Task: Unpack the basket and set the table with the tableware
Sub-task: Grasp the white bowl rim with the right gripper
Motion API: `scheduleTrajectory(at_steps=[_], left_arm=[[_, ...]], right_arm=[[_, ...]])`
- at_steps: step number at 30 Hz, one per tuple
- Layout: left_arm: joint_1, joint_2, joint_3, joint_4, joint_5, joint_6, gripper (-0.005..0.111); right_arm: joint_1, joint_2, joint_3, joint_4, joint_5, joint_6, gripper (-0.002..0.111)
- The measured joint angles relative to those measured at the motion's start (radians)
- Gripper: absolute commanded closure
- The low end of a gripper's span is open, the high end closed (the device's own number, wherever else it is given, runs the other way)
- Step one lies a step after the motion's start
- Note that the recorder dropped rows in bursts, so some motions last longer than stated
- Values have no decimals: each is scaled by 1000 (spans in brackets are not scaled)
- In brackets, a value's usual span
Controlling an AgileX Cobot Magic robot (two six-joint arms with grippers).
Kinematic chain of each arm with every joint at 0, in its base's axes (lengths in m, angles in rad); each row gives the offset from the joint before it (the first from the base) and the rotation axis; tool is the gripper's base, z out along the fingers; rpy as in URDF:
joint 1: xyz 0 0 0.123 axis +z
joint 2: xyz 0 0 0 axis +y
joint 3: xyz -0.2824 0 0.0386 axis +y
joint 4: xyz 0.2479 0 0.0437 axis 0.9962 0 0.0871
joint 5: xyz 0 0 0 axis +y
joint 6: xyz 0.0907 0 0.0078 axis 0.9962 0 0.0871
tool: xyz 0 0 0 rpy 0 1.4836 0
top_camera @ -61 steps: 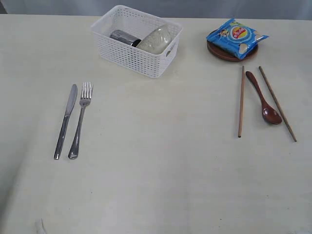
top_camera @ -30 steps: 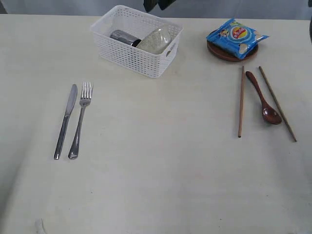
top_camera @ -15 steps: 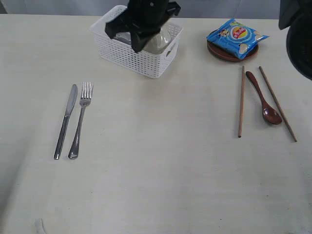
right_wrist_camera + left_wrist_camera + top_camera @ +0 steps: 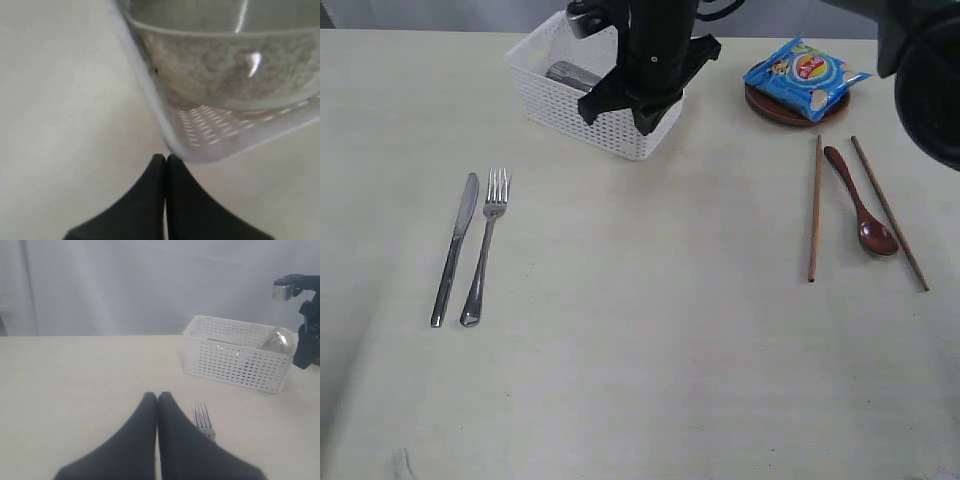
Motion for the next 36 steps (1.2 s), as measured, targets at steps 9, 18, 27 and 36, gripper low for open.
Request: scheduleTrajectory(at_steps=[9, 18, 27, 36], left_arm=[[0, 0, 0, 0, 0, 0, 107], [0, 0, 0, 0, 0, 0, 107], [0, 0, 0, 0, 0, 0, 107], [0, 0, 0, 0, 0, 0, 107]], right_arm=[[-91, 36, 4, -21, -103, 129, 109], [-155, 36, -30, -4, -147, 157, 109], [-134, -15, -212, 4, -41, 216, 81], [-67, -5, -279, -40, 13, 477, 64]])
